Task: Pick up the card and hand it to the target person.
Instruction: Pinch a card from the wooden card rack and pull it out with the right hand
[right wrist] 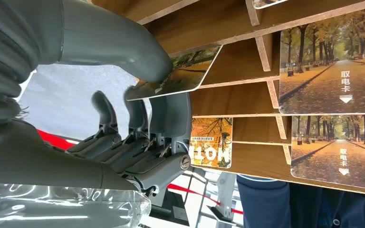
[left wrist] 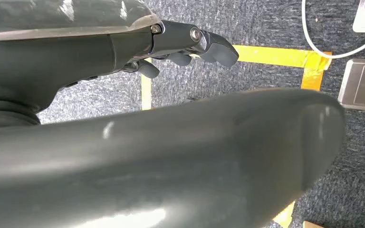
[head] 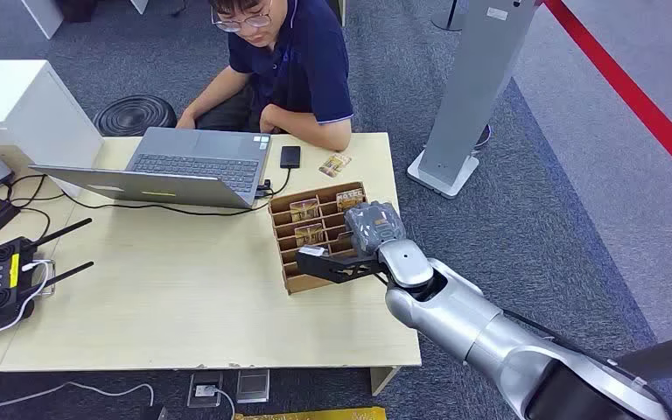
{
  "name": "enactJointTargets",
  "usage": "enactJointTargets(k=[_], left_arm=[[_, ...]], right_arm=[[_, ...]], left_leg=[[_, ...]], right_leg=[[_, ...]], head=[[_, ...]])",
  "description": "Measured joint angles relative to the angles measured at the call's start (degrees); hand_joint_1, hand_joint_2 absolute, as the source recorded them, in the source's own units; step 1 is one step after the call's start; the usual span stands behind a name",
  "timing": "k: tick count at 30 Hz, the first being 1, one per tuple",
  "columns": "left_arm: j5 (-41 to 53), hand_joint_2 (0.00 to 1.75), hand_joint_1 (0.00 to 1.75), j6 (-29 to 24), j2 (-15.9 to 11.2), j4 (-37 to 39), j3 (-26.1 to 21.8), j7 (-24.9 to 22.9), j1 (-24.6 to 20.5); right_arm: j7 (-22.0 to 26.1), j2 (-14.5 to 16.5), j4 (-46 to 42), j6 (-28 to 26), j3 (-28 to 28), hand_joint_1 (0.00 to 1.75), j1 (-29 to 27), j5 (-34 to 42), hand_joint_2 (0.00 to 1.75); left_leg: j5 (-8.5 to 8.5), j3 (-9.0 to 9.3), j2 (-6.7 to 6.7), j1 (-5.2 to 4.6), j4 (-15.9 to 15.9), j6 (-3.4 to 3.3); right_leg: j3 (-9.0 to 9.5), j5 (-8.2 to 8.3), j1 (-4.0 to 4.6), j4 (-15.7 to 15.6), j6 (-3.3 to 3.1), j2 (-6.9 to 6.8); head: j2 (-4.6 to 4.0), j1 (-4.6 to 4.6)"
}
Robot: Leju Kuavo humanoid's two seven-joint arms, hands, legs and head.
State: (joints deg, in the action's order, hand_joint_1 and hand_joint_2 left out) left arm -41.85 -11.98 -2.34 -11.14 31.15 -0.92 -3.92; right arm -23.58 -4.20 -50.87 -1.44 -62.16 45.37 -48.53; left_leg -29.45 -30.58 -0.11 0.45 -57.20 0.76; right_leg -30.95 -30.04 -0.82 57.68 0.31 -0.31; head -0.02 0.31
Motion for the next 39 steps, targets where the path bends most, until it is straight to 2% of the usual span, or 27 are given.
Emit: enactJointTargets(k=[3,4,7,18,21,25,32,35,39], left_arm=[[-0.05,0.00,0.00,-0.03,-0.03,0.01,0.13,0.02,0.00],[-0.07,0.44,0.00,-0.05,-0.06,0.00,0.25,0.03,0.00],[-0.03,1.75,0.00,-0.09,-0.12,0.00,0.62,0.27,0.00],[-0.40,1.75,0.00,-0.20,-0.30,0.01,1.46,0.40,0.02],[-0.82,1.75,0.00,-0.25,-0.41,0.01,1.69,0.18,0.02],[-1.76,1.75,0.00,-0.30,-0.63,0.01,2.21,-0.23,0.04],[-3.89,1.75,0.00,-0.58,-1.06,0.01,2.86,-0.82,0.11],[-4.74,1.75,0.00,-0.67,-1.14,0.01,3.22,-0.84,0.16],[-5.31,1.75,0.00,-0.67,-1.14,0.00,3.65,-0.83,0.21]], right_arm=[[-0.04,0.03,0.13,-0.03,-0.02,1.69,0.08,-0.03,1.75],[-0.08,0.04,0.17,-0.05,-0.03,1.75,0.13,-0.04,1.75],[-0.16,0.10,0.27,-0.10,-0.07,1.75,0.22,-0.05,1.75],[-0.21,0.21,0.45,0.36,-0.05,1.75,0.50,0.74,1.75],[-0.61,0.22,0.33,2.44,-0.01,1.75,1.17,2.77,1.75],[-2.91,-0.32,-1.46,7.82,0.20,1.75,2.63,7.65,1.75],[-9.48,-3.80,-10.37,14.62,1.98,1.75,5.04,15.95,1.75],[-12.27,-5.78,-16.17,15.14,3.56,1.75,6.00,17.27,1.75],[-13.92,-7.82,-23.34,13.86,5.90,1.75,6.44,15.10,1.75]], left_leg=[[0.00,0.00,0.00,0.00,0.00,0.00],[0.00,0.00,0.00,0.00,0.00,0.00],[0.00,0.00,0.00,0.00,0.00,0.00],[0.00,0.00,0.00,0.00,0.00,0.00],[0.00,0.02,0.00,0.00,0.00,0.00],[0.01,0.03,0.00,0.00,0.00,0.00],[0.01,0.02,0.01,0.00,-0.02,0.00],[0.01,0.02,0.01,0.00,-0.03,0.00],[0.00,0.03,0.01,0.00,-0.02,0.00]], right_leg=[[0.00,0.00,0.00,0.00,0.00,0.00],[0.00,0.00,0.00,0.00,0.00,0.00],[0.00,0.00,0.00,0.00,0.00,0.00],[0.00,0.00,0.00,0.00,0.00,0.00],[0.00,0.00,0.00,0.00,0.00,0.00],[0.00,0.00,0.00,0.00,0.00,0.00],[-0.02,0.00,0.00,0.00,0.00,0.02],[-0.02,0.00,0.00,-0.01,0.00,0.02],[-0.02,0.00,0.00,-0.01,0.00,0.03]], head=[[0.00,-0.02],[0.00,-0.02],[0.00,-0.02],[0.00,-0.01],[0.00,-0.02],[0.00,-0.03],[0.00,0.02],[0.00,-0.02],[0.00,-0.01]])
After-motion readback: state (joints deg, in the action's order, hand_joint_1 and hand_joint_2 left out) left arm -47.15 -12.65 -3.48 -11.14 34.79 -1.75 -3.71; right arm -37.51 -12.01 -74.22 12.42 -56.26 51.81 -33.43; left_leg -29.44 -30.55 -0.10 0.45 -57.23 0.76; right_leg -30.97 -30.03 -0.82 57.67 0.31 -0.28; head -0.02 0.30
